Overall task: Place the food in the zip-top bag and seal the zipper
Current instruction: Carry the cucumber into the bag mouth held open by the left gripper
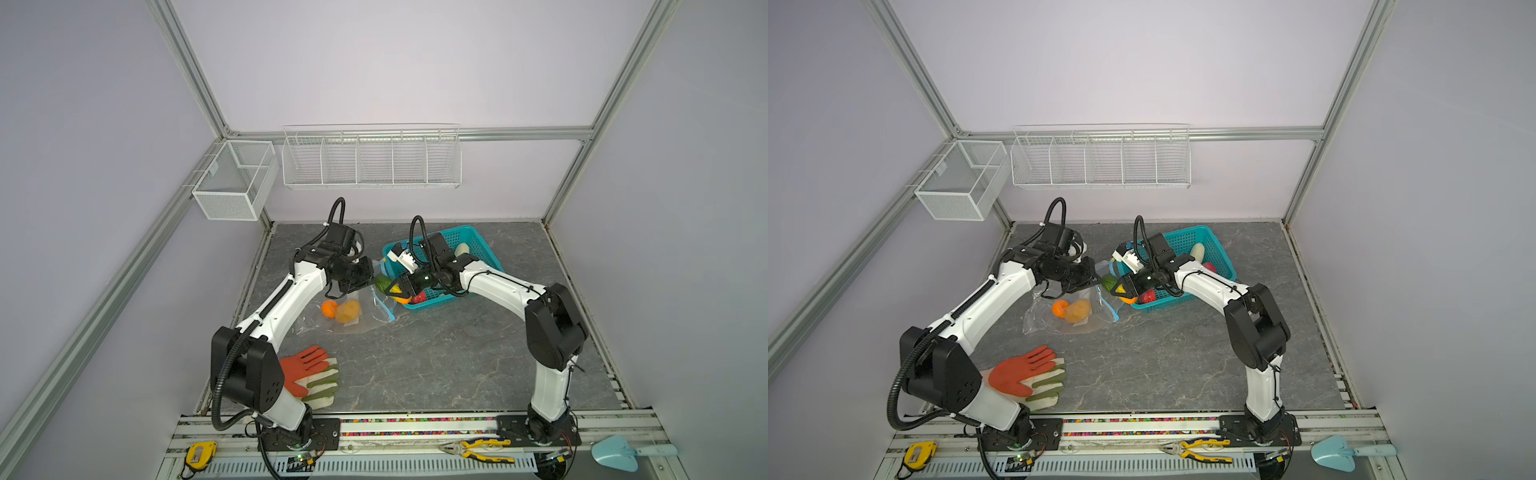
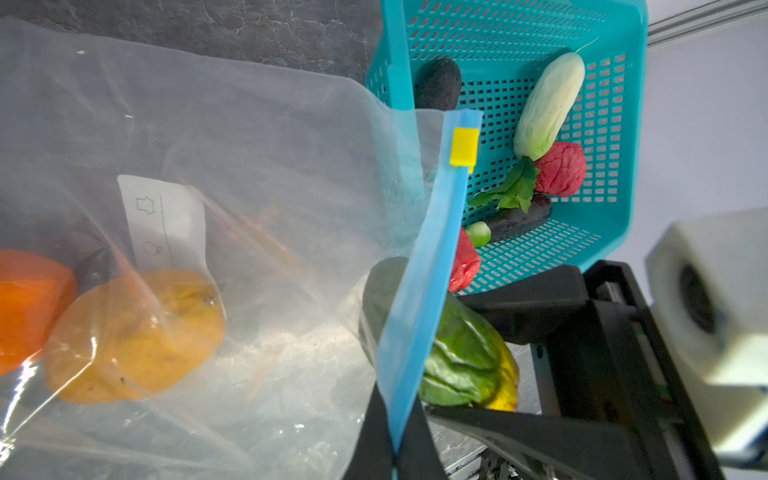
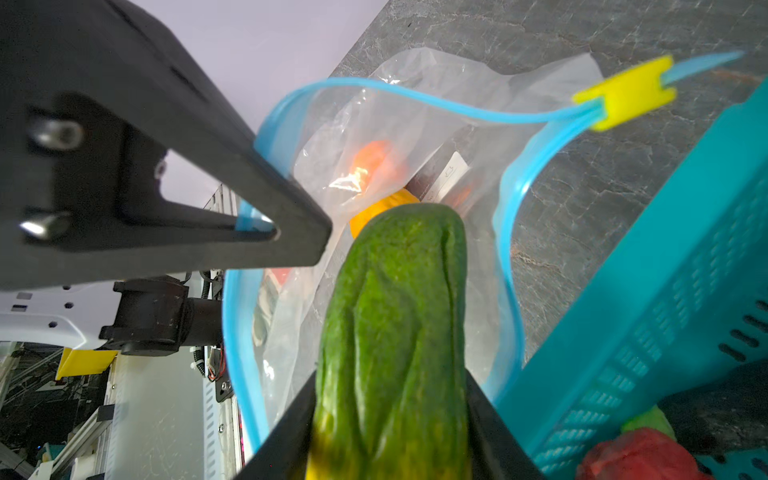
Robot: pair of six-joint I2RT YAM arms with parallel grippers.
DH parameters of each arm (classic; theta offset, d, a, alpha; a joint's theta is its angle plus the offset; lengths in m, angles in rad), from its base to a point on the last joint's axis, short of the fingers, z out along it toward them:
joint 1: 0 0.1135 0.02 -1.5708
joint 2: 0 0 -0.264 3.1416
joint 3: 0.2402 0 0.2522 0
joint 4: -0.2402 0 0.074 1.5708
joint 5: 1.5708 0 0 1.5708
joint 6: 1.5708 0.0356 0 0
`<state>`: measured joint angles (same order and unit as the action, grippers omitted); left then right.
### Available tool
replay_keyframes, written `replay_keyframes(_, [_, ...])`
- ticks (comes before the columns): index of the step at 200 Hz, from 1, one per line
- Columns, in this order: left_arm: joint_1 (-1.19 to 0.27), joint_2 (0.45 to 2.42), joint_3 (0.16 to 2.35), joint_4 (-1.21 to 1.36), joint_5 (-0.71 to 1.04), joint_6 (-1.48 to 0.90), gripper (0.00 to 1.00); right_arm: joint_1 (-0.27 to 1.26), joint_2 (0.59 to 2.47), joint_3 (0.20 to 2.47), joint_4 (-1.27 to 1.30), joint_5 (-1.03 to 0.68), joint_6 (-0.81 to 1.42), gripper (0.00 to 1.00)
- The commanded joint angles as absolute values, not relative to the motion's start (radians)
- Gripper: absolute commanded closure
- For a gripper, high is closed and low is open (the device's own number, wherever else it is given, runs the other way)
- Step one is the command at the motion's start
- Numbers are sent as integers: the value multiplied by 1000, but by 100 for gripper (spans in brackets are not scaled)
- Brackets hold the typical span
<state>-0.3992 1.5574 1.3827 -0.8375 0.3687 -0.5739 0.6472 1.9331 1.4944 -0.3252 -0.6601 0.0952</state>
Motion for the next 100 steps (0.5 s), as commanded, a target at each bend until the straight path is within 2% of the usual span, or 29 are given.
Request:
replay_keyframes(1, [-400,1526,1373,-827,395,-586,100,663,1961,1534,-325,-689,87,53])
replay_keyframes(100, [-416,1495,1358,-810,411,-610,100,690,2009,1599,-322,-644,137,47])
